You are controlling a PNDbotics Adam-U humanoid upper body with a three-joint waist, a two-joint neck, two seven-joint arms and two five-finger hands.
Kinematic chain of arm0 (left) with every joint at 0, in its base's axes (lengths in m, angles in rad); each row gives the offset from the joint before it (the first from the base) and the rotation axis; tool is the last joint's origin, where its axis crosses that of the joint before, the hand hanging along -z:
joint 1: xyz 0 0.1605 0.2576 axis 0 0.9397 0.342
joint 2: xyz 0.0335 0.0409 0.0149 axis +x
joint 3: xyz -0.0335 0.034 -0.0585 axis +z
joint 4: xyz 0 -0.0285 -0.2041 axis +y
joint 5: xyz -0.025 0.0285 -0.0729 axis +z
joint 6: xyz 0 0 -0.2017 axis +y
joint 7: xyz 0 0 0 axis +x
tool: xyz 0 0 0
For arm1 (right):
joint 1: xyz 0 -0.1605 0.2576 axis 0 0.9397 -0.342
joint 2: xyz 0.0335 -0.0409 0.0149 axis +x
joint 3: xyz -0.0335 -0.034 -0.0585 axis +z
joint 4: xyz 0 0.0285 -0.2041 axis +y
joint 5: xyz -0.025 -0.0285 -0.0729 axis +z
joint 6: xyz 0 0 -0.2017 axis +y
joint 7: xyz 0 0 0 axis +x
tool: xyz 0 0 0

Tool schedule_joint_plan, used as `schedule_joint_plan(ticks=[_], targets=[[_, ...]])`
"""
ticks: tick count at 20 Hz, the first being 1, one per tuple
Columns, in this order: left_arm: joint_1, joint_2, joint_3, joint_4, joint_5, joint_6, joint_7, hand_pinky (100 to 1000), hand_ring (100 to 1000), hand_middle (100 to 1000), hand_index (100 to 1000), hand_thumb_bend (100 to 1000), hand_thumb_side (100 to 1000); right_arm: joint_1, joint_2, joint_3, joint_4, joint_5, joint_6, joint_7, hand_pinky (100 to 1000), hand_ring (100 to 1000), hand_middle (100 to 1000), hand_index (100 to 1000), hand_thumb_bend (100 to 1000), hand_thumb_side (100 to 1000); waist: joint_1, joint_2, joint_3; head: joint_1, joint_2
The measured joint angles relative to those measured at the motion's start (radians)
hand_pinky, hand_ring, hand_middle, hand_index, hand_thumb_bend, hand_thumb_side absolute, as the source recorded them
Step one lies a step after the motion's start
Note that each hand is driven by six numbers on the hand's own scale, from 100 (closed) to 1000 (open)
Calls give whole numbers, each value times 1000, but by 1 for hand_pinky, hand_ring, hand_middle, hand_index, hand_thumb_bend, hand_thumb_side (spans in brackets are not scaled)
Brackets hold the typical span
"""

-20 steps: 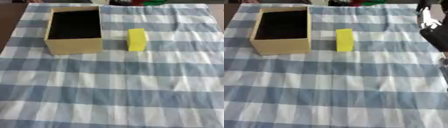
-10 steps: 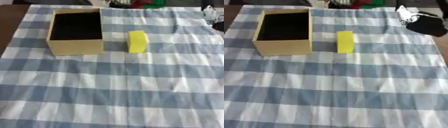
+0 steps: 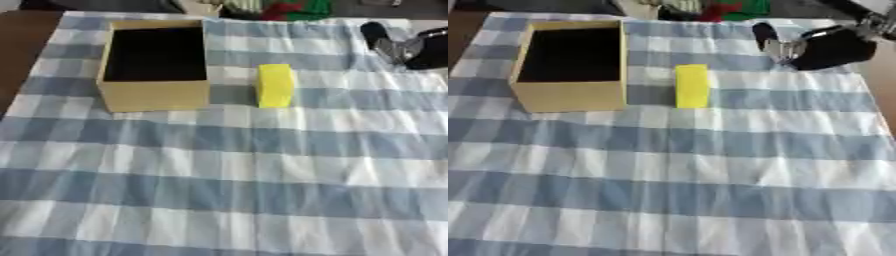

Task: Pick up objects on the table and place them in the box.

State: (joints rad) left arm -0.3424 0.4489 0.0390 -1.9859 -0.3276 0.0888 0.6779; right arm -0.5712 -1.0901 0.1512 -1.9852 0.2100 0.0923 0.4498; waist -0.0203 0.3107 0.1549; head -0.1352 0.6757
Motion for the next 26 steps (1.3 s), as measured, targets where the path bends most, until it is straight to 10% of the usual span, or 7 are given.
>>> schedule_joint_plan(ticks=[10, 26], targets=[[-1, 0, -4, 0, 2, 0, -6, 952, 699, 559, 796, 105, 312, -73, -14, 65, -1, 8, -4, 209, 933, 958, 913, 957, 385, 413, -4, 0, 8, 1, -1], [-3, 0, -10, 0, 12, 0, -8, 954, 699, 555, 791, 100, 303, -231, 61, 203, 15, 136, 146, 394, 937, 971, 898, 958, 453, 269, -8, 1, 12, -5, -1]])
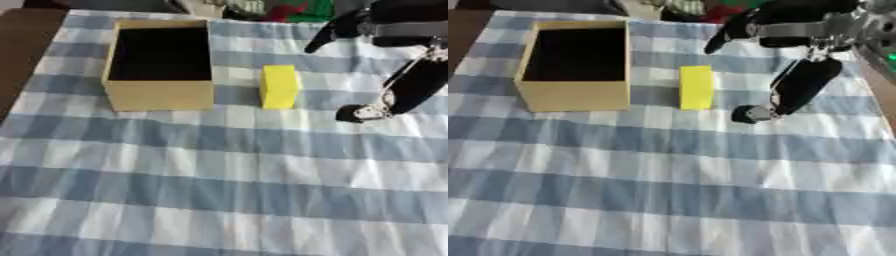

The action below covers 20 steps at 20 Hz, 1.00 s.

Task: Pick up objects on the table and place them in the box.

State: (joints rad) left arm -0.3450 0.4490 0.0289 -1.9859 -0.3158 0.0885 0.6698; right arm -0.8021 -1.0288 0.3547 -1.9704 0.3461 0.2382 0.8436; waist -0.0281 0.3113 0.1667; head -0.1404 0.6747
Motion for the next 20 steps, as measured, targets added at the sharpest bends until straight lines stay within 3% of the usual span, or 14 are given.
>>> schedule_joint_plan(ticks=[9, 20], targets=[[0, -1, 0, 0, 7, 0, 0, 955, 698, 553, 785, 100, 300, -128, 125, 77, 192, 70, 22, 30, 980, 1000, 930, 985, 446, 258, -1, -1, 5, -10, 1], [-1, -1, -5, 0, 13, 4, 1, 954, 698, 547, 778, 100, 293, -229, 278, 95, 507, 149, -12, 46, 982, 1000, 934, 997, 424, 305, 0, -1, 14, -30, 2]])
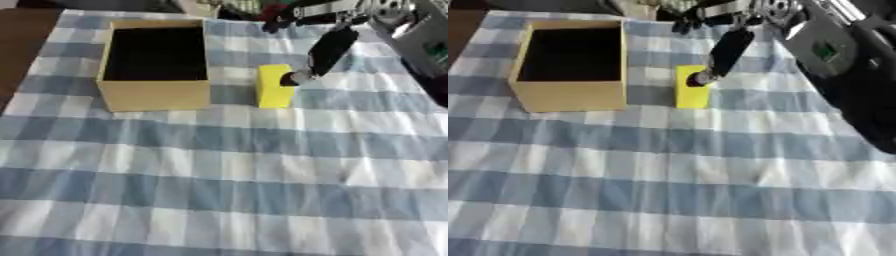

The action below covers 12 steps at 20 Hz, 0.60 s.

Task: Pick up objects on the table and place them in the box.

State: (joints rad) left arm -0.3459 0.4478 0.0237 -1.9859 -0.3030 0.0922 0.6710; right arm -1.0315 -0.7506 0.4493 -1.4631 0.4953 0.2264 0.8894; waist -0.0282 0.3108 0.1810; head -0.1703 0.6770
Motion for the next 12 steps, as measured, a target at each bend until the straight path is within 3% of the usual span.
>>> schedule_joint_plan(ticks=[12], targets=[[-10, 0, -1, 0, 4, 2, 1, 955, 697, 536, 768, 100, 290, -22, 70, -12, 166, 48, -31, 13, 988, 1000, 919, 1000, 413, 353, -4, 9, 11, -11, 7]])
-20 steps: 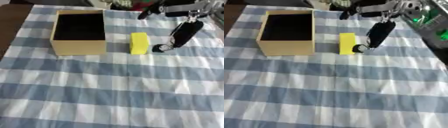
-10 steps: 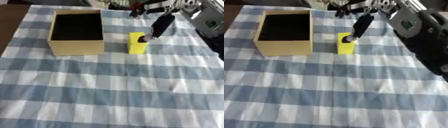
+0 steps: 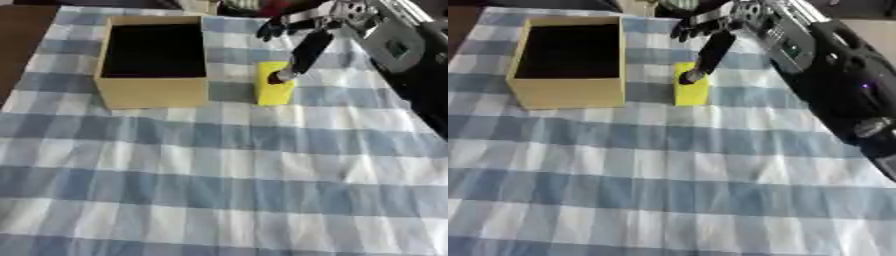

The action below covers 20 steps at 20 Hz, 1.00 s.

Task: Pick up objects on the table and place them in the box.

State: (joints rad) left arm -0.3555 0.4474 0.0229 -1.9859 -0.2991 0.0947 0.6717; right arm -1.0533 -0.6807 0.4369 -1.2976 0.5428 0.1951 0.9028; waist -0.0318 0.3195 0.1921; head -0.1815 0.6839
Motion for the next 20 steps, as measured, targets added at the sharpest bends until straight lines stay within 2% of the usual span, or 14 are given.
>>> schedule_joint_plan(ticks=[15, 20], targets=[[-7, -8, 0, 0, 4, 0, 0, 956, 686, 526, 759, 100, 293, 7, 44, -30, 143, 94, -68, -3, 989, 1000, 918, 1000, 469, 356, -5, 8, 6, 0, -1], [-7, -9, 0, 0, 6, 0, 1, 957, 684, 524, 757, 100, 295, 13, 56, -35, 178, 122, -82, -12, 985, 1000, 888, 998, 471, 359, -7, 14, 8, 0, -2]])
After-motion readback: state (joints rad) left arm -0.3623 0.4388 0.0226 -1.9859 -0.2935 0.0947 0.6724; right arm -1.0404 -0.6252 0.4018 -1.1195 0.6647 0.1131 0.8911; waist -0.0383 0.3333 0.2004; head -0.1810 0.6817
